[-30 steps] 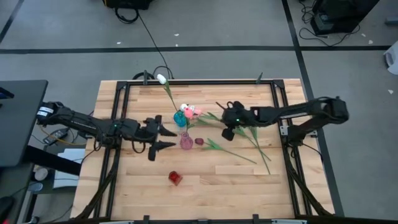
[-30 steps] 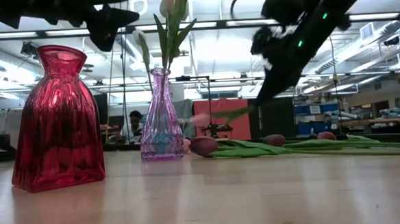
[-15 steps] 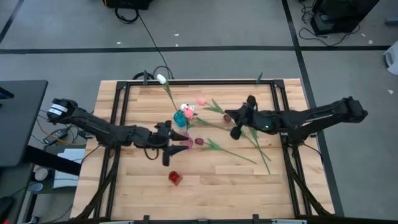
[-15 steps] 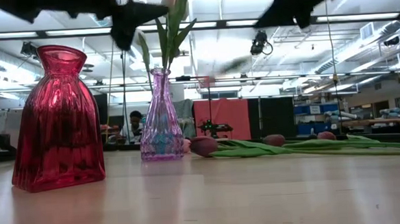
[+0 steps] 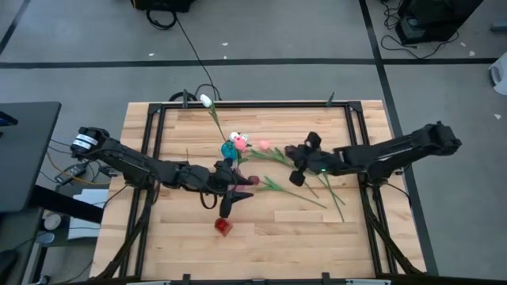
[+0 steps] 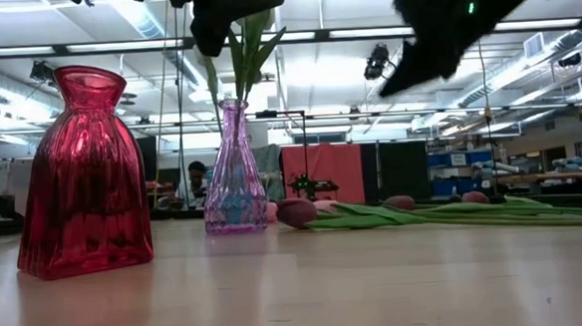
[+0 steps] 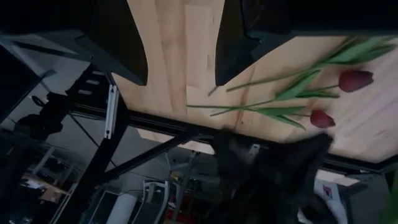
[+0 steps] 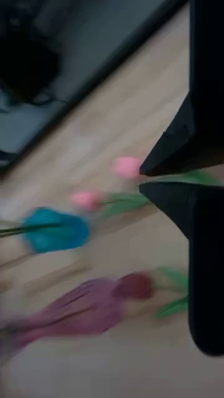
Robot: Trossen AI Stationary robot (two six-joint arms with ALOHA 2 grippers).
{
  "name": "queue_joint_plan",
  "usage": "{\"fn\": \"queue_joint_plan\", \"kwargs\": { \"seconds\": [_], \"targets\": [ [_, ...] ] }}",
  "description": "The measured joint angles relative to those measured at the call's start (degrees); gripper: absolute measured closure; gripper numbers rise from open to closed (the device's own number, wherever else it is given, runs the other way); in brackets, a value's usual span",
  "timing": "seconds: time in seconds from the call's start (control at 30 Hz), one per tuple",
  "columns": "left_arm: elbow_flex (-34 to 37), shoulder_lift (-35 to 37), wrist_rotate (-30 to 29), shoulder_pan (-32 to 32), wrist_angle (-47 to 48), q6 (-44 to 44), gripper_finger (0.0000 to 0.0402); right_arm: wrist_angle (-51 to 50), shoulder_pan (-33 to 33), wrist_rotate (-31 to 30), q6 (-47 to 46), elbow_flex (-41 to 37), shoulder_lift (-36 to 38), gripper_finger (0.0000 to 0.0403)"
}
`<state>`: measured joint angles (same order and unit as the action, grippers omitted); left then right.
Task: Sort flowers into vase by color
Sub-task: Put the right pink tulip into the purple vase
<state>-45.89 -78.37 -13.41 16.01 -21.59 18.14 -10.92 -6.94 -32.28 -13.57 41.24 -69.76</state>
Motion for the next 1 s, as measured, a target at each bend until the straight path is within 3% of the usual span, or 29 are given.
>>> {"fn": "queue_joint_plan", "kwargs": {
  "seconds": [0.13, 0.3, 0.37, 0.6, 0.8, 1.0],
  "targets": [
    [0.0, 0.0, 0.0, -0.2, 0.5, -0.4, 0.0209, 0.7, 3.2, 4.9, 0.0, -0.4, -7.3, 0.0320],
    [0.0, 0.0, 0.0, -0.2, 2.1, -1.3, 0.0209, -1.2, 7.0, 15.7, -2.3, -0.5, -14.5, 0.0270],
    [0.0, 0.0, 0.0, -0.2, 3.0, -1.4, 0.0209, -1.9, 8.2, 16.3, -2.2, -0.5, -17.1, 0.0263],
    [0.0, 0.0, -0.4, -0.2, 3.9, -1.4, 0.0209, -0.6, 11.8, 17.7, -1.9, -0.4, -22.3, 0.0263],
    [0.0, 0.0, -0.4, -0.2, 4.8, -1.4, 0.0209, -0.2, 12.8, 15.3, -1.8, -0.4, -23.0, 0.0265],
    [0.0, 0.1, -0.5, -0.2, 6.1, -1.4, 0.0209, -0.3, 12.8, 15.4, -1.0, -0.4, -23.0, 0.0305]
  ]
}}
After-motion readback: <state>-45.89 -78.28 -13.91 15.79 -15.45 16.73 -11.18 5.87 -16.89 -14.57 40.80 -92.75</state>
